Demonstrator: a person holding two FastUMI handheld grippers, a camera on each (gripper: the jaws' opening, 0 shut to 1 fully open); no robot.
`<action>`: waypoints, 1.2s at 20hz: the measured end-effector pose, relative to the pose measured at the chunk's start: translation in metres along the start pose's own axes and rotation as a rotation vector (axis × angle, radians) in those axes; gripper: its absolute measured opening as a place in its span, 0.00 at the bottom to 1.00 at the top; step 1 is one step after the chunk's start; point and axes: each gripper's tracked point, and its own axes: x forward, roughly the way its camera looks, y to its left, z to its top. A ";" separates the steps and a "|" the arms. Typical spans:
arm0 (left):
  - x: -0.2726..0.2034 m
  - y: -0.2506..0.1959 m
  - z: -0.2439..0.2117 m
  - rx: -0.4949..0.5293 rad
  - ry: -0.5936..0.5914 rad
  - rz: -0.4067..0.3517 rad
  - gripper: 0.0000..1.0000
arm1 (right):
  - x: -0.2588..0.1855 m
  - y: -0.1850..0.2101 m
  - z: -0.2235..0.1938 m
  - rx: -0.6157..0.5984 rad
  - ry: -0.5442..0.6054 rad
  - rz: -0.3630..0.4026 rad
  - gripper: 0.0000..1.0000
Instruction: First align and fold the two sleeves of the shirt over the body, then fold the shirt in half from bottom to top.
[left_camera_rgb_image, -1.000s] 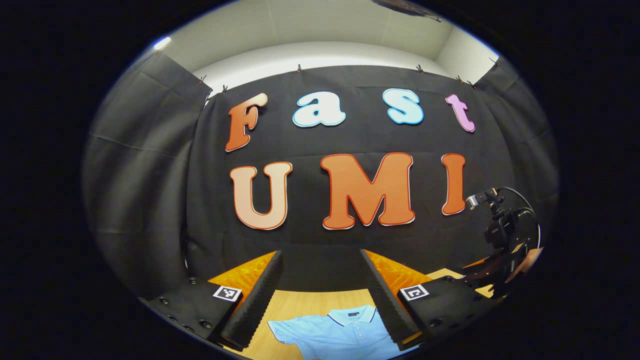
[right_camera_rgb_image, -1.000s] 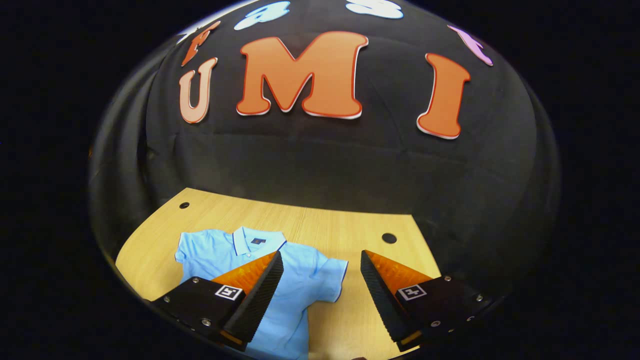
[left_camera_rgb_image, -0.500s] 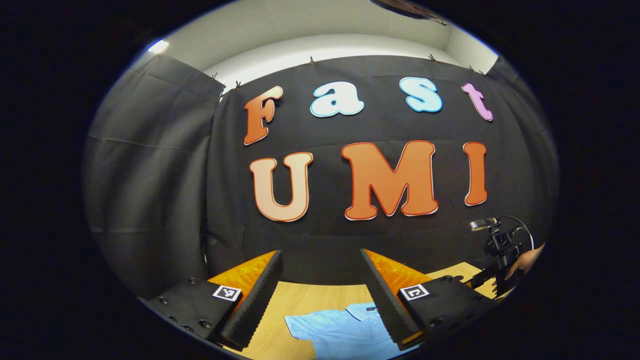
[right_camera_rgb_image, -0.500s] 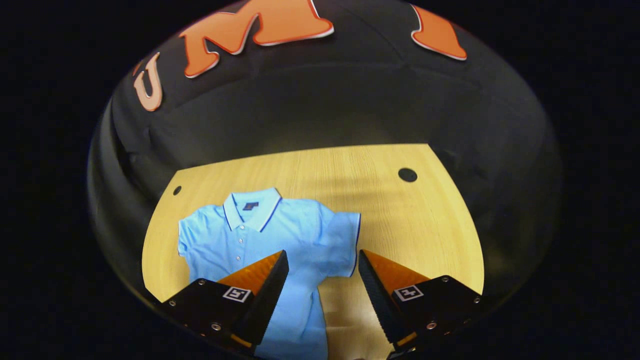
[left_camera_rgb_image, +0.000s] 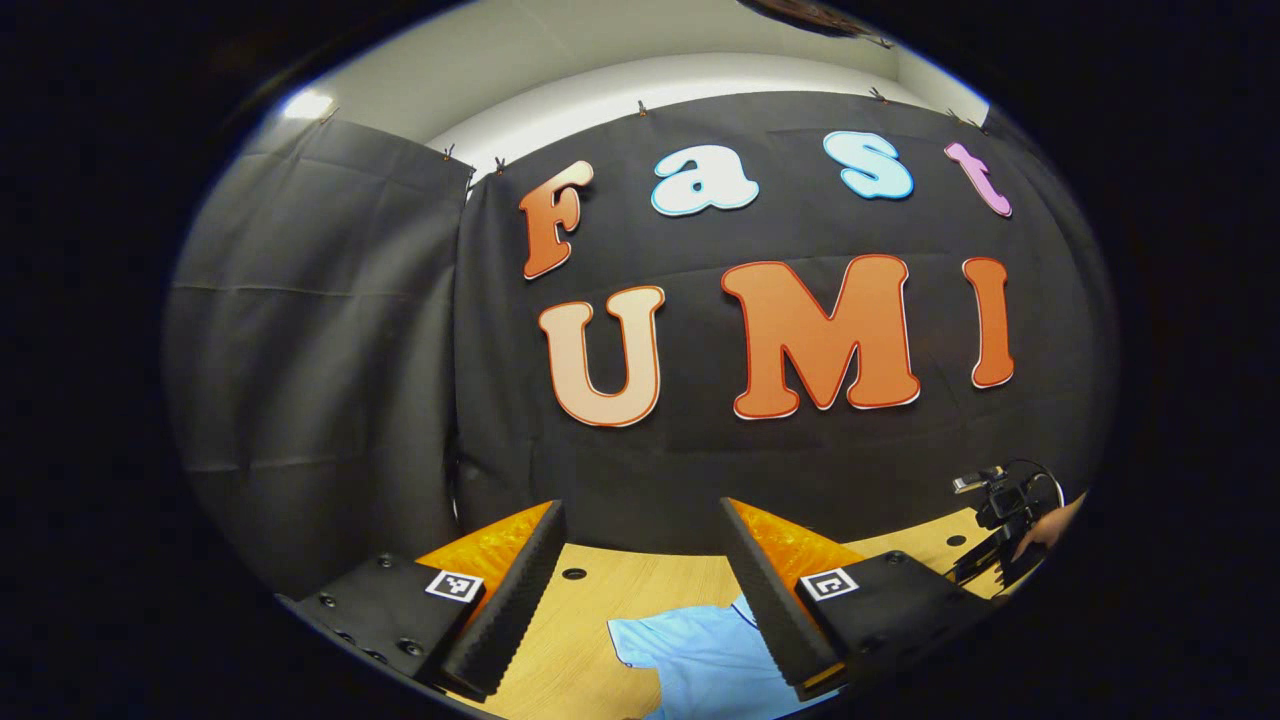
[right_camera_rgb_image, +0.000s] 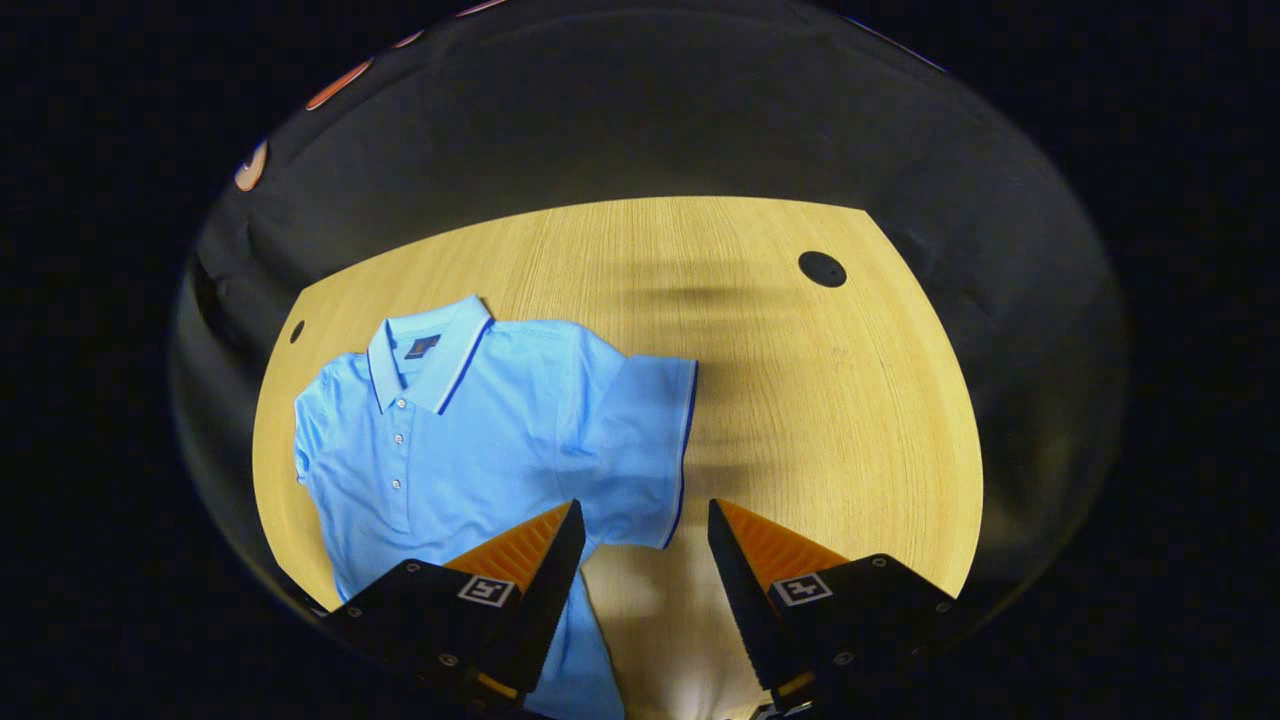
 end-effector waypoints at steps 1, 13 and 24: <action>0.000 -0.001 0.001 0.005 0.002 0.003 0.99 | 0.006 0.000 -0.003 0.000 0.018 -0.002 0.77; -0.001 -0.022 0.008 0.036 -0.005 -0.017 1.00 | 0.049 0.006 -0.025 -0.012 0.153 -0.020 0.59; -0.008 -0.023 0.006 0.037 0.011 -0.018 1.00 | 0.047 0.010 -0.019 0.073 0.164 0.015 0.08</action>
